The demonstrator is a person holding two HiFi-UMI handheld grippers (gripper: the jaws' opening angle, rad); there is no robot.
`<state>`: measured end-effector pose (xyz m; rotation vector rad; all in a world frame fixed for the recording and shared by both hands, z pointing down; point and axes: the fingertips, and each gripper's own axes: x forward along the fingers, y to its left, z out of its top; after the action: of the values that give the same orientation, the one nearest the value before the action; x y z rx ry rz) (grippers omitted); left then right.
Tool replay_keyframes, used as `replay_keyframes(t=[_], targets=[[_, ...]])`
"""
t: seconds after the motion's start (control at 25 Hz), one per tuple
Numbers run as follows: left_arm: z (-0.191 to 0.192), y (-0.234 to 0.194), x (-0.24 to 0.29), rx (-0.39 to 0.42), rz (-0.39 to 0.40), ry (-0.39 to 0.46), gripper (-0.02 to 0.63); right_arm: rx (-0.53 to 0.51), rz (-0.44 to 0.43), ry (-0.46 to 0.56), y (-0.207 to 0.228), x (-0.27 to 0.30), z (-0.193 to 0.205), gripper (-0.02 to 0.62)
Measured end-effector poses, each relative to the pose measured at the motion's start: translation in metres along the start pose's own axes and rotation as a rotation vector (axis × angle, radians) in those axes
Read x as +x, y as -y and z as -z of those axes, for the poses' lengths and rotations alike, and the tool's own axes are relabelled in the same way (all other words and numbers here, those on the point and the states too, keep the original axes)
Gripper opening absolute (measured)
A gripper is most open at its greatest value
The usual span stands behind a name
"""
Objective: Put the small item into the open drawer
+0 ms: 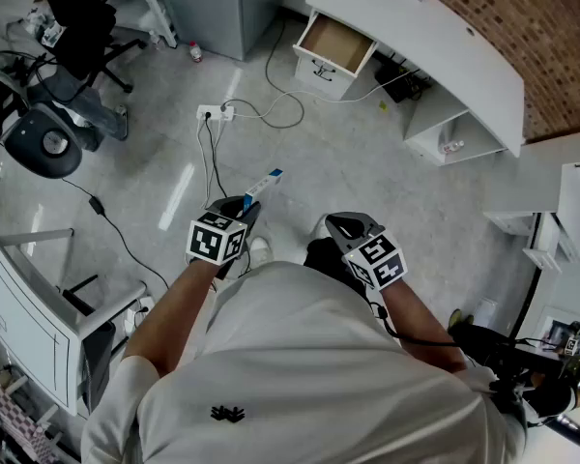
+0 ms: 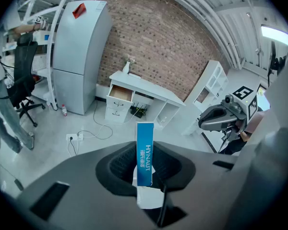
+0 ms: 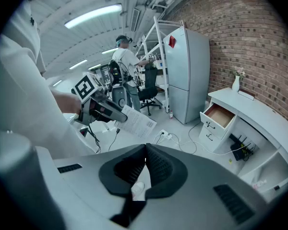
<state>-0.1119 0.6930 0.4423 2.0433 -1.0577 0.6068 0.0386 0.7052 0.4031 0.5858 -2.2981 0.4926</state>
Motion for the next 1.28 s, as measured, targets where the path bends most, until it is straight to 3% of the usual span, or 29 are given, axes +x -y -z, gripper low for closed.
replay_keyframes(t=[0.2, 0.4, 0.72, 0.76, 0.84, 1.04, 1.28], targets=[[-0.036, -0.01, 0.04, -0.003, 0.004, 0.003, 0.092, 0.027, 0.016, 0.007, 0.046, 0.009, -0.01, 0.029], [-0.091, -0.014, 0.093, 0.006, -0.012, -0.008, 0.091, 0.019, 0.001, 0.007, 0.119, 0.019, -0.024, 0.029], [-0.218, -0.007, 0.184, -0.002, -0.069, 0.013, 0.091, -0.011, -0.028, 0.055, 0.261, 0.011, -0.061, 0.034], [-0.232, -0.007, 0.195, -0.008, -0.073, 0.019, 0.092, -0.019, -0.031, 0.058, 0.276, 0.011, -0.063, 0.039], [-0.256, -0.01, 0.218, -0.028, -0.083, 0.034, 0.091, -0.028, -0.037, 0.055, 0.304, 0.014, -0.062, 0.123], [-0.302, -0.019, 0.267, -0.088, -0.108, 0.045, 0.091, 0.007, -0.049, 0.033, 0.361, 0.016, -0.052, 0.043], [-0.365, -0.063, 0.324, -0.15, -0.115, 0.049, 0.091, 0.047, -0.035, 0.009, 0.43, 0.046, -0.077, 0.029]])
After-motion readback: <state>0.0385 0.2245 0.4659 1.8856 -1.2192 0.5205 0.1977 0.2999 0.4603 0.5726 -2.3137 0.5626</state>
